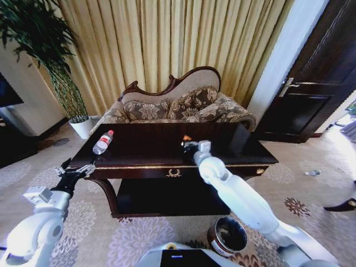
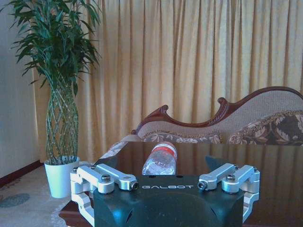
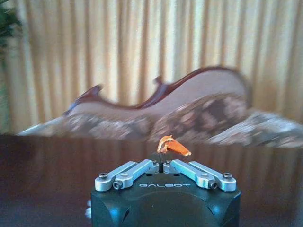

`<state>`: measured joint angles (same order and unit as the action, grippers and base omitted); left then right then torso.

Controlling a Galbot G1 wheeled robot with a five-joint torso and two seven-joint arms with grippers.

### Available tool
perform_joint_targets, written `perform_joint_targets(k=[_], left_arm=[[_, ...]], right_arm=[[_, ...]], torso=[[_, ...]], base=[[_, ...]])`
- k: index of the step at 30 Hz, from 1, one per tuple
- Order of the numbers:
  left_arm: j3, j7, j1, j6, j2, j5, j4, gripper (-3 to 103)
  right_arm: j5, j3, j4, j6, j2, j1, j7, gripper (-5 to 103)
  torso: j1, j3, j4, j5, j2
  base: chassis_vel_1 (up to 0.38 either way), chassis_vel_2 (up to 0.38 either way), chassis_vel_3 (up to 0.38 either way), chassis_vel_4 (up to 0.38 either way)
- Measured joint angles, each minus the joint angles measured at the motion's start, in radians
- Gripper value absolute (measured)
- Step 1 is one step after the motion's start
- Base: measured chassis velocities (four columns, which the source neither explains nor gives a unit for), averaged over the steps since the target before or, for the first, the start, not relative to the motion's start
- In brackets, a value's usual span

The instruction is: Move to the front of the table and place the trash on the table into the trash bin.

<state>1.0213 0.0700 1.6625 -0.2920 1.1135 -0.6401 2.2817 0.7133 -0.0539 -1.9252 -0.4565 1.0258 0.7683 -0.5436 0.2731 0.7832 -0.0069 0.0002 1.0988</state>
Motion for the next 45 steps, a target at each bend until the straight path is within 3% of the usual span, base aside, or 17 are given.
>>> perform_joint_targets(k=[7,16,30,45], left_arm=[[-0.007,-0.002,-0.002,0.004,0.001,0.004,0.000,100],[-0.009,-0.004,-0.004,0.007,0.000,0.004,0.005,100],[-0.010,-0.006,-0.002,0.011,0.000,0.006,0.006,100],[-0.018,-0.007,-0.003,0.014,-0.001,0.012,0.007,100]], right_arm=[[-0.033,-0.187,-0.059,0.019,-0.055,0.146,0.016,0],[-0.049,-0.310,-0.118,0.013,-0.081,0.253,0.029,0],[-0.084,-0.374,-0.152,0.017,-0.057,0.331,0.037,0],[-0.101,-0.371,-0.155,0.026,-0.037,0.350,0.044,0]], torso=[[0.000,0.000,-0.0001,0.0001,0.000],[0.000,0.000,0.0000,-0.0001,0.000],[0.000,0.000,0.0000,-0.0002,0.000],[0.000,0.000,0.0000,-0.0002,0.000]], base=[[0.000,0.000,0.000,0.000],[0.000,0.000,0.000,0.000],[0.028,-0.033,-0.036,0.034],[0.258,-0.238,-0.252,0.251]])
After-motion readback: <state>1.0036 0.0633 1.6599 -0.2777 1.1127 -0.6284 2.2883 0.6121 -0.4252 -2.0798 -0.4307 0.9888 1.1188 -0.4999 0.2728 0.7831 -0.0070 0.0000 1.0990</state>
